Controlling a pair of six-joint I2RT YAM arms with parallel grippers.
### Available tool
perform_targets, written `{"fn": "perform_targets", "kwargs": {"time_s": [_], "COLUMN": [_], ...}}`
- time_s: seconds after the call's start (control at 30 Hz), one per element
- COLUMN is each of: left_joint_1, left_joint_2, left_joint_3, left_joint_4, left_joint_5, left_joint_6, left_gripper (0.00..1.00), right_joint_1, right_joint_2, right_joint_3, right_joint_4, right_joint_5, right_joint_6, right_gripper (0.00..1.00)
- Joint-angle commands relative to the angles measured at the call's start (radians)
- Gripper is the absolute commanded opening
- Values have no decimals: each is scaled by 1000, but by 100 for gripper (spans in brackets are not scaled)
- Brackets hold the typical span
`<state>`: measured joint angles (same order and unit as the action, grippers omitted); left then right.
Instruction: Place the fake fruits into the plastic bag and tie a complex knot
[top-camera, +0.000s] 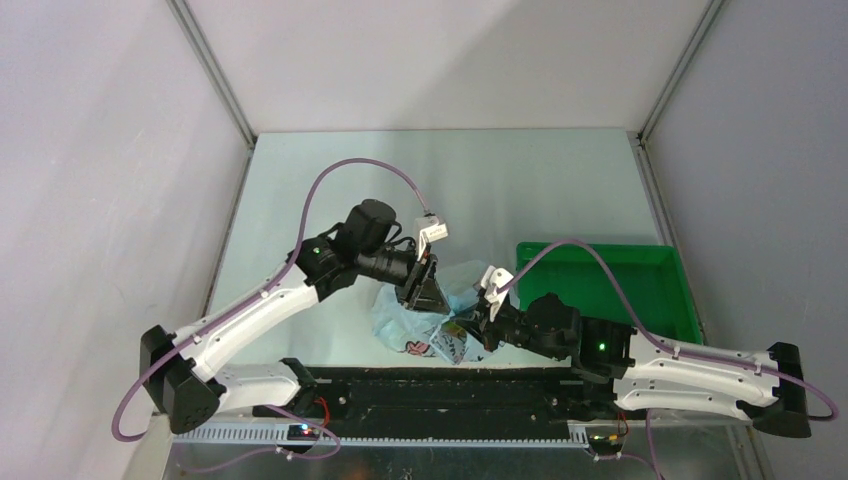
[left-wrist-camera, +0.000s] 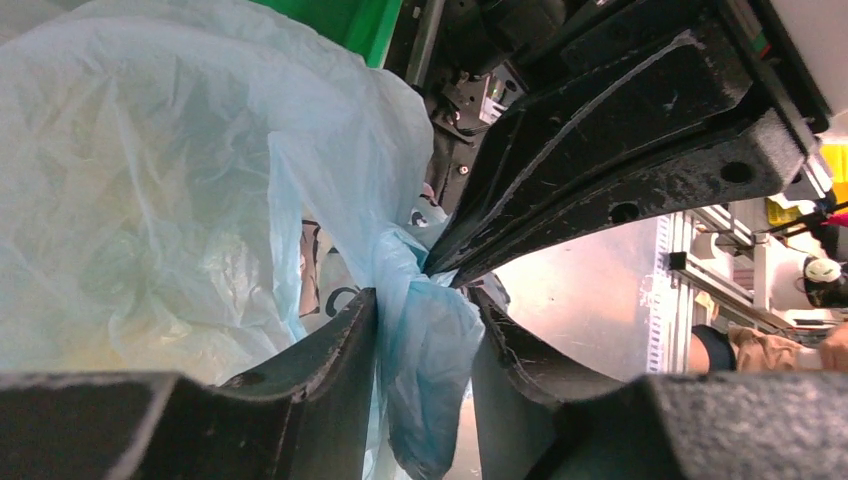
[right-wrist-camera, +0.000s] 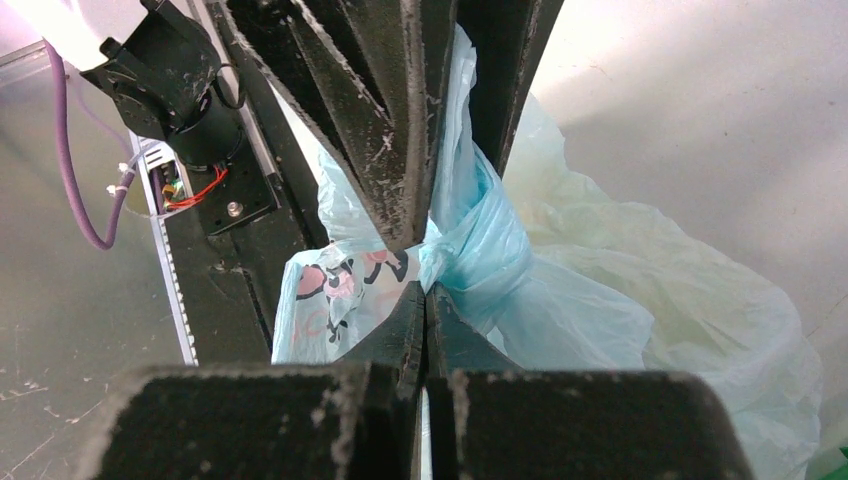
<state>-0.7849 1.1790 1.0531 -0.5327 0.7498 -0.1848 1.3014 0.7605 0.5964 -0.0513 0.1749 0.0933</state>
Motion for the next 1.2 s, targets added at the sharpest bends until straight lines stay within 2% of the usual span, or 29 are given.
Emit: {"fn": "perform_targets", "kwargs": {"time_s": [0.0, 0.23, 0.53, 0.63, 0.7, 0.73, 0.83, 0.9, 0.93, 0.97, 1.0, 1.03, 1.07, 1.17], "left_joint_1": [2, 2, 2, 1, 1, 2, 2, 2, 5, 7, 10, 12, 18, 27], "left_joint_2": [-19, -1, 23, 22, 15, 7, -16, -33, -44, -49, -57, -61, -68, -80], "left_joint_3": [0, -1, 2, -6, -15, -25, -42, -49, -52, -52, -55, -56, -59, -72], "left_joint_4": [53, 83, 68, 69, 76, 86, 111, 120, 123, 130, 134, 145, 151, 196], "left_joint_5": [69, 43, 35, 36, 37, 33, 17, 4, -1, -3, -5, -5, -5, 22], "left_joint_6": [-39, -89, -93, -92, -90, -91, -98, -100, -101, -106, -109, -118, -126, -170], "left_gripper": [45, 48, 36, 26, 15, 6, 0, 0, 0, 0, 0, 0, 0, 0], "right_joint_1": [7, 12, 30, 38, 43, 44, 45, 45, 45, 45, 45, 45, 45, 45], "right_joint_2": [-1, 2, 10, 21, 25, 23, 3, -26, -48, -78, -95, -128, -144, -203], "right_joint_3": [-1, -1, -1, 0, 0, 0, 8, 20, 23, 29, 30, 31, 31, 28], "right_joint_4": [14, 12, 20, 27, 32, 31, -3, -41, -56, -84, -96, -120, -131, -191], "right_joint_5": [-1, -7, 3, 2, 4, 6, 31, 45, 55, 61, 71, 75, 86, 128], "right_joint_6": [-11, -15, -26, -30, -36, -37, -42, -46, -48, -50, -54, -58, -66, -102], "right_gripper": [0, 0, 0, 0, 0, 0, 1, 13, 27, 35, 52, 60, 72, 81]}}
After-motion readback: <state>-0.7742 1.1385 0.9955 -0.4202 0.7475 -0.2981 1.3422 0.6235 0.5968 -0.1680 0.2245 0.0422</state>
